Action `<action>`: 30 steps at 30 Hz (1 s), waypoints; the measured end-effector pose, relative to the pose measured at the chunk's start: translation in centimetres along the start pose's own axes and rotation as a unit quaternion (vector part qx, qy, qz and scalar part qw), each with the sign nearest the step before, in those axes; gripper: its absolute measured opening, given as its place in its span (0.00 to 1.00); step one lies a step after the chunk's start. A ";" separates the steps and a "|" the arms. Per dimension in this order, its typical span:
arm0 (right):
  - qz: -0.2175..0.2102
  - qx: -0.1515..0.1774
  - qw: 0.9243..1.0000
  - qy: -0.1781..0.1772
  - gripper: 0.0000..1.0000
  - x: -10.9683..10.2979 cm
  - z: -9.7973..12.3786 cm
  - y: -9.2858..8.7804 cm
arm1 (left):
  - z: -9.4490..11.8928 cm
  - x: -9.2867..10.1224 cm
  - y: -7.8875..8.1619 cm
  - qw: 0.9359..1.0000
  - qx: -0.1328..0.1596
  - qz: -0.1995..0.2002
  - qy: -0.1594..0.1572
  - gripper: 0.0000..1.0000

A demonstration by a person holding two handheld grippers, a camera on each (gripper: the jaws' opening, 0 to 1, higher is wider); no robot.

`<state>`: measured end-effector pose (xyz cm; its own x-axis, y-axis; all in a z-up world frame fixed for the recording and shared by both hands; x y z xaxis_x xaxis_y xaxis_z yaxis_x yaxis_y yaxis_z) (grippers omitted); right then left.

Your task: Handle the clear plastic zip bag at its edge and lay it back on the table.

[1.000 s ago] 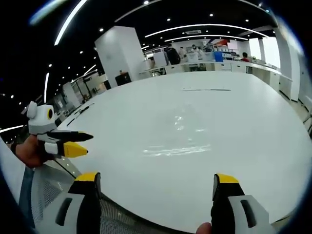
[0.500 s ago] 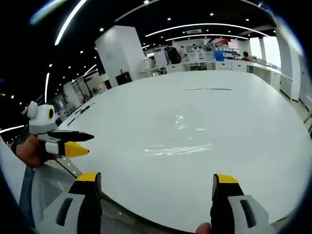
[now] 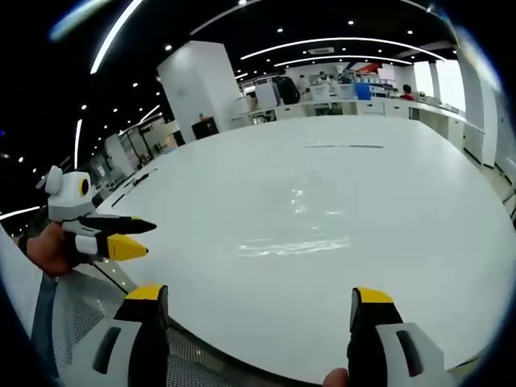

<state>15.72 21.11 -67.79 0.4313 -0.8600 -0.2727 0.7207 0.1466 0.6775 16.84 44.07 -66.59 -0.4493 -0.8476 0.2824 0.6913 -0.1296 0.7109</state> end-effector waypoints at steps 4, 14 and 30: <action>-0.001 0.000 1.000 0.000 0.93 0.1 -0.1 -0.1 | 0.0 0.0 0.0 1.000 0.001 0.000 0.001 0.68; -0.002 0.002 1.000 -0.001 0.93 -0.1 0.0 0.1 | -0.1 -0.2 -0.1 1.000 0.000 0.000 0.000 0.67; -0.001 0.001 1.000 -0.002 0.93 0.2 -0.2 0.0 | -0.2 -0.1 -0.1 1.000 -0.007 0.007 -0.006 0.66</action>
Point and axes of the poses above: the point that each gripper's makers call its tool centre point, and the gripper's own axes: z roughly backward along the fingers, x roughly to its right, y roughly out of its top, the point moved 5 cm from there along z, roughly backward along the fingers, and after that the axes turned 7 degrees about -x, right-handed, at the moved point
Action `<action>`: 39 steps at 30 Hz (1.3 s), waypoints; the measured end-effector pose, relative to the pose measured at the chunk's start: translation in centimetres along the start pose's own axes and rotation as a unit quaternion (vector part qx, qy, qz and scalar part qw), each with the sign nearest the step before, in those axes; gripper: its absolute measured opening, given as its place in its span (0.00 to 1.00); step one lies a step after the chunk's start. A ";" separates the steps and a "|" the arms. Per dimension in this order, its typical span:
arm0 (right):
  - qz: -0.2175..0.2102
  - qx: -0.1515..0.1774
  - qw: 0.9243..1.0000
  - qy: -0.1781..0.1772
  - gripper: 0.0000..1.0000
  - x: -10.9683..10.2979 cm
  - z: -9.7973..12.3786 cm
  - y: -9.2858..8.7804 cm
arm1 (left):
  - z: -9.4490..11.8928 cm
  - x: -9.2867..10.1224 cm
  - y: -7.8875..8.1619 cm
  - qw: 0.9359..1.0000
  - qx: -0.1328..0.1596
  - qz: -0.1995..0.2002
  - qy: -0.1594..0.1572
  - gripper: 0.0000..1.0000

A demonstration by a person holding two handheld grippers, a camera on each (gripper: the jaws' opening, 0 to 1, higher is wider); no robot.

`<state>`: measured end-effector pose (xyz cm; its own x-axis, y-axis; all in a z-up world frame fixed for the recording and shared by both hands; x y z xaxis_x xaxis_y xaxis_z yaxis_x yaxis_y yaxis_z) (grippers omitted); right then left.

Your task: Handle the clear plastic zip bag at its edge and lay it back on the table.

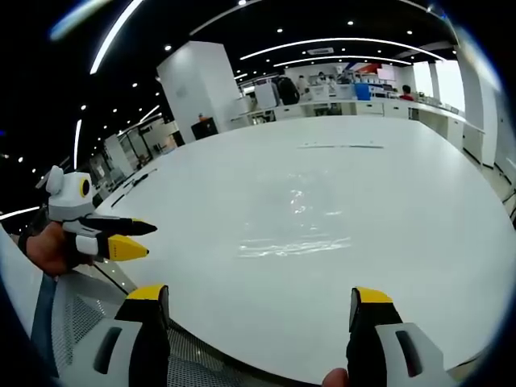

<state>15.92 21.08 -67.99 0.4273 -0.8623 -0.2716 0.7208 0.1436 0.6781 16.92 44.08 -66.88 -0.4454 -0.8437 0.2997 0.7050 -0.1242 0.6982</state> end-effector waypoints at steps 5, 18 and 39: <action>0.000 -0.001 1.000 0.001 0.93 0.0 0.0 -0.1 | -0.2 -0.2 0.1 1.000 0.001 0.008 -0.001 0.65; -0.002 0.002 1.000 -0.005 0.93 0.2 0.0 0.0 | -0.8 -0.3 0.4 1.000 -0.012 0.000 -0.004 0.64; -0.001 -0.016 1.000 -0.003 0.92 0.0 -0.2 -0.4 | -2.9 -2.8 3.7 1.000 -0.002 -0.013 -0.002 0.63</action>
Point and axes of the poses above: the point that each gripper's makers call its tool centre point, and the gripper's own axes: z roughly backward along the fingers, x roughly to its right, y roughly out of its top, the point moved 5 cm from there along z, roughly backward along the fingers, and after that the axes turned 7 degrees about -x, right-handed, at the moved point
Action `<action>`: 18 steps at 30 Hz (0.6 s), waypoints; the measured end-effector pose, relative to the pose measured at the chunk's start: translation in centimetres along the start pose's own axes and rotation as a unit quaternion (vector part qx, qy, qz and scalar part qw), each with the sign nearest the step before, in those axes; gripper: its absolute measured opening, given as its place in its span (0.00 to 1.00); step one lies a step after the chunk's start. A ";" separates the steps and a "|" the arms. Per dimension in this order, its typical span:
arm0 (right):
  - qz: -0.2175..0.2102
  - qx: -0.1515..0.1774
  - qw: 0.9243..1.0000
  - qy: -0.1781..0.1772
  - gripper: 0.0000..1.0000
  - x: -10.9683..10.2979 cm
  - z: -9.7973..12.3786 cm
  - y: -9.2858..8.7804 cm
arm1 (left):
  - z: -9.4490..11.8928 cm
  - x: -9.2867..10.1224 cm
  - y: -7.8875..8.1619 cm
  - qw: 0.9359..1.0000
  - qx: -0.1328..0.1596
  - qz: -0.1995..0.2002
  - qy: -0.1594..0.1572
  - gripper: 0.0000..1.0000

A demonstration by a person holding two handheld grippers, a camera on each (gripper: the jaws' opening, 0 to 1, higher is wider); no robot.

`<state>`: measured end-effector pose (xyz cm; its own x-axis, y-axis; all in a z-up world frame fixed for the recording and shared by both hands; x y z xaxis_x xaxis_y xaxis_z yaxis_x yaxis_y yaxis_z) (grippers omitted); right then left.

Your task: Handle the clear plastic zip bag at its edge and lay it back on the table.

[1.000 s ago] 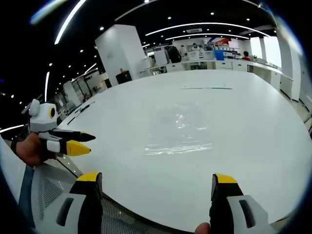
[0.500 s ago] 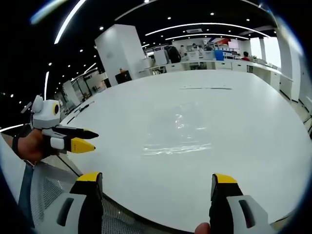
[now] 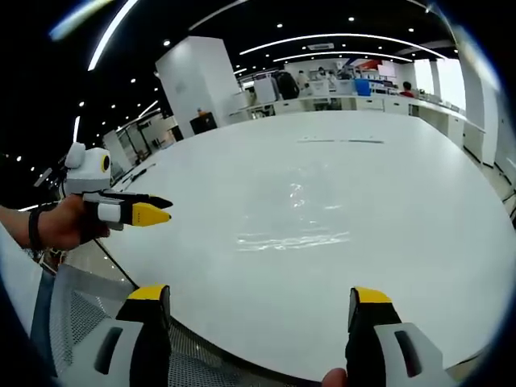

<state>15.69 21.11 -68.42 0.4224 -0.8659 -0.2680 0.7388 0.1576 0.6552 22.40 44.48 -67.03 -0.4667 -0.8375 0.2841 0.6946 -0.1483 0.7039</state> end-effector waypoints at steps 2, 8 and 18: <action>-0.001 -0.003 1.000 0.000 0.92 0.0 0.0 -0.1 | -0.4 -0.3 0.5 1.000 0.001 -0.003 0.000 0.63; -0.005 -0.002 1.000 -0.004 0.91 0.1 0.1 -0.1 | -1.2 -1.1 1.9 1.000 0.002 -0.010 0.001 0.62; -0.008 -0.003 1.000 -0.004 0.91 0.1 0.1 0.0 | -2.8 -1.9 3.4 1.000 -0.002 -0.019 0.001 0.62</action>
Point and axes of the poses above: the point that each gripper's makers call its tool centre point, and the gripper's own axes: z roughly backward along the fingers, x roughly to its right, y roughly out of its top, the point moved 5 cm from there along z, roughly backward along the fingers, and after that the axes turned 7 degrees about -x, right-handed, at the moved point
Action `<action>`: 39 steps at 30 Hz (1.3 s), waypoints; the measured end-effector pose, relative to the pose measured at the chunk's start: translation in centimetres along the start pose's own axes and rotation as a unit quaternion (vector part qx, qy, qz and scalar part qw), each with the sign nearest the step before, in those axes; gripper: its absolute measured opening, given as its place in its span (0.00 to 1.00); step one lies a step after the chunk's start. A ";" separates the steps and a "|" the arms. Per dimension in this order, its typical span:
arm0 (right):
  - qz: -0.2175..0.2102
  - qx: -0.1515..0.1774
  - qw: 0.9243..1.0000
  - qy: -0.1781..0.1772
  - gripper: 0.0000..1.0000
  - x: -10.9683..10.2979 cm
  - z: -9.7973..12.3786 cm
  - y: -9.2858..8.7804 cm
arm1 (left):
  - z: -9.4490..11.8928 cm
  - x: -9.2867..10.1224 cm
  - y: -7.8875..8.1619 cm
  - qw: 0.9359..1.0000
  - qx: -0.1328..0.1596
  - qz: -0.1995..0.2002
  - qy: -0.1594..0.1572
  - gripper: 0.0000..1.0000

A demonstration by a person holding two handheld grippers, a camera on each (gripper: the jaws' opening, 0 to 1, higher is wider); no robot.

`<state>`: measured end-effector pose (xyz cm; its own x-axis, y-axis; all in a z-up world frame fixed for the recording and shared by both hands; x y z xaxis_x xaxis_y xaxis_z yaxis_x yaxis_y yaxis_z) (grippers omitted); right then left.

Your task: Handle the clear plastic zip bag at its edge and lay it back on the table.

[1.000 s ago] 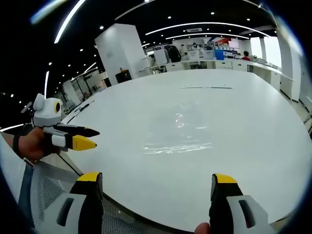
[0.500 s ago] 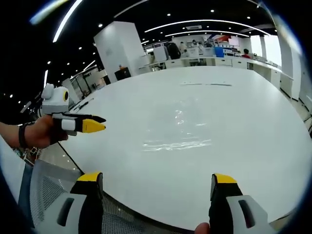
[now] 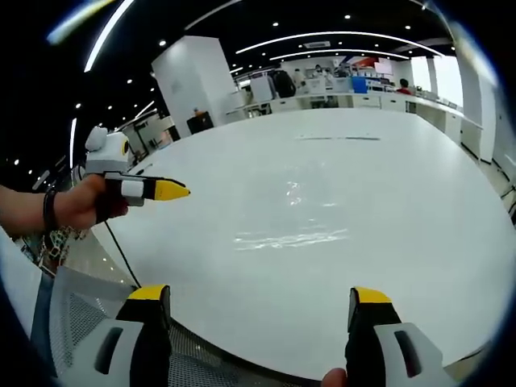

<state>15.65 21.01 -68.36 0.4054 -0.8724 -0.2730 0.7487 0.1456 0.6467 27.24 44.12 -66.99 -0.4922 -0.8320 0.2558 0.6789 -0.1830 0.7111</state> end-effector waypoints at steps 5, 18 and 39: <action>-0.001 0.000 1.000 -0.001 0.91 -0.1 0.2 0.1 | -0.8 -0.6 0.6 1.000 -0.007 -0.011 -0.003 0.63; -0.002 -0.001 1.000 -0.002 0.91 0.4 -0.3 -0.2 | -2.6 -3.1 2.9 1.000 -0.010 -0.021 0.002 0.64; -0.002 0.004 1.000 -0.008 0.91 0.5 -0.2 0.0 | -5.8 -4.5 5.2 1.000 -0.016 -0.010 -0.005 0.63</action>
<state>15.95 20.65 -68.70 0.3936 -0.8806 -0.2641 0.7461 0.1381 0.6514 36.12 43.93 -68.27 -0.5121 -0.8223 0.2481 0.6854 -0.2172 0.6950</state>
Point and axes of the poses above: the point that each gripper's makers call its tool centre point, and the gripper's own axes: z roughly backward along the fingers, x roughly to its right, y roughly out of its top, the point moved 5 cm from there along z, roughly backward along the fingers, and after that the axes turned 7 degrees about -x, right-handed, at the moved point
